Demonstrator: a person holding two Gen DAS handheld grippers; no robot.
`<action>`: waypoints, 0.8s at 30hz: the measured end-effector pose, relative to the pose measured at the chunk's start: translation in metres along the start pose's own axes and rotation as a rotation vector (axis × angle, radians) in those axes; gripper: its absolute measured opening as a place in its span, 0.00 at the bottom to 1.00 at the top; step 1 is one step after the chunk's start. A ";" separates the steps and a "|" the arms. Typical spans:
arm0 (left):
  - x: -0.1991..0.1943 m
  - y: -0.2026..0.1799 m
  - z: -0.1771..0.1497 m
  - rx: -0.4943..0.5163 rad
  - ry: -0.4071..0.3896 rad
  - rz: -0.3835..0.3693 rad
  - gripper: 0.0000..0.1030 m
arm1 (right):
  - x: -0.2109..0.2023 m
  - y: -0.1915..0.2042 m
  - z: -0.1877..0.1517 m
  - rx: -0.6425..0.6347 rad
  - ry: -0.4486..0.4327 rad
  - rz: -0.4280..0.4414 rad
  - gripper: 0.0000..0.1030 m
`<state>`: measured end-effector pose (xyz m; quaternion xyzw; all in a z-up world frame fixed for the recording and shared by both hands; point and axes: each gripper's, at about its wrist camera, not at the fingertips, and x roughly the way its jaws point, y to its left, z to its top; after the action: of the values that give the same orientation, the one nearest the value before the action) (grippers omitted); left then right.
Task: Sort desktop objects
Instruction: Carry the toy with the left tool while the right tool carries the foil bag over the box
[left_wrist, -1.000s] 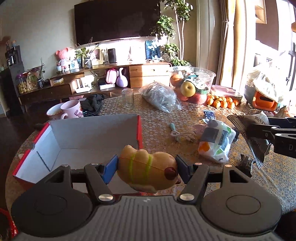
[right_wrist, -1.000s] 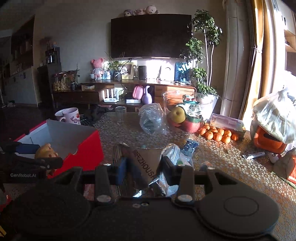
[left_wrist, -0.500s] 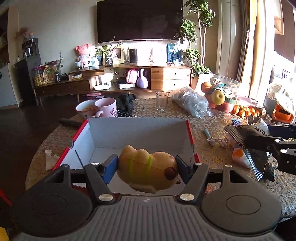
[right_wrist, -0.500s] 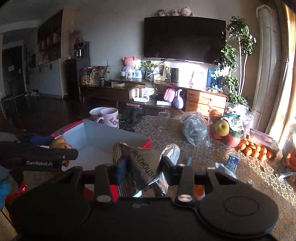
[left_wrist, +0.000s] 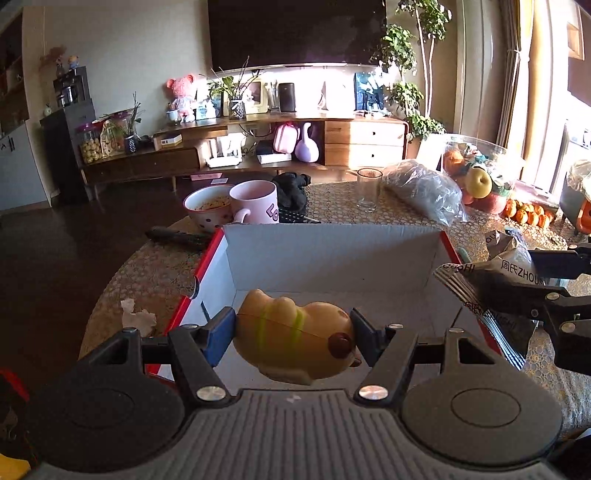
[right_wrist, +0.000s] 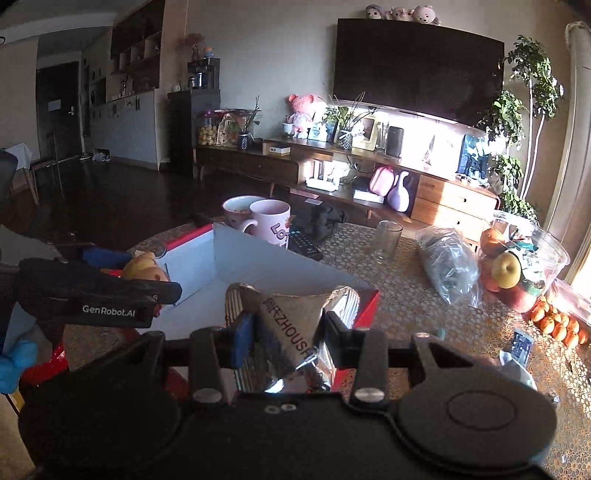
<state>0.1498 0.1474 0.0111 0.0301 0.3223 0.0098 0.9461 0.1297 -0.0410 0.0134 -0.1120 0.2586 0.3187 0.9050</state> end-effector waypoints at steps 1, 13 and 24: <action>0.004 0.001 0.001 0.011 0.007 0.000 0.66 | 0.003 0.002 0.001 -0.007 0.007 0.005 0.40; 0.051 0.013 0.010 0.117 0.090 -0.002 0.66 | 0.041 0.023 0.007 -0.053 0.098 0.068 0.40; 0.087 0.009 0.018 0.262 0.170 -0.028 0.66 | 0.066 0.038 0.004 -0.107 0.184 0.108 0.40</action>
<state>0.2296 0.1587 -0.0265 0.1478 0.4002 -0.0430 0.9034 0.1507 0.0237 -0.0206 -0.1750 0.3289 0.3687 0.8516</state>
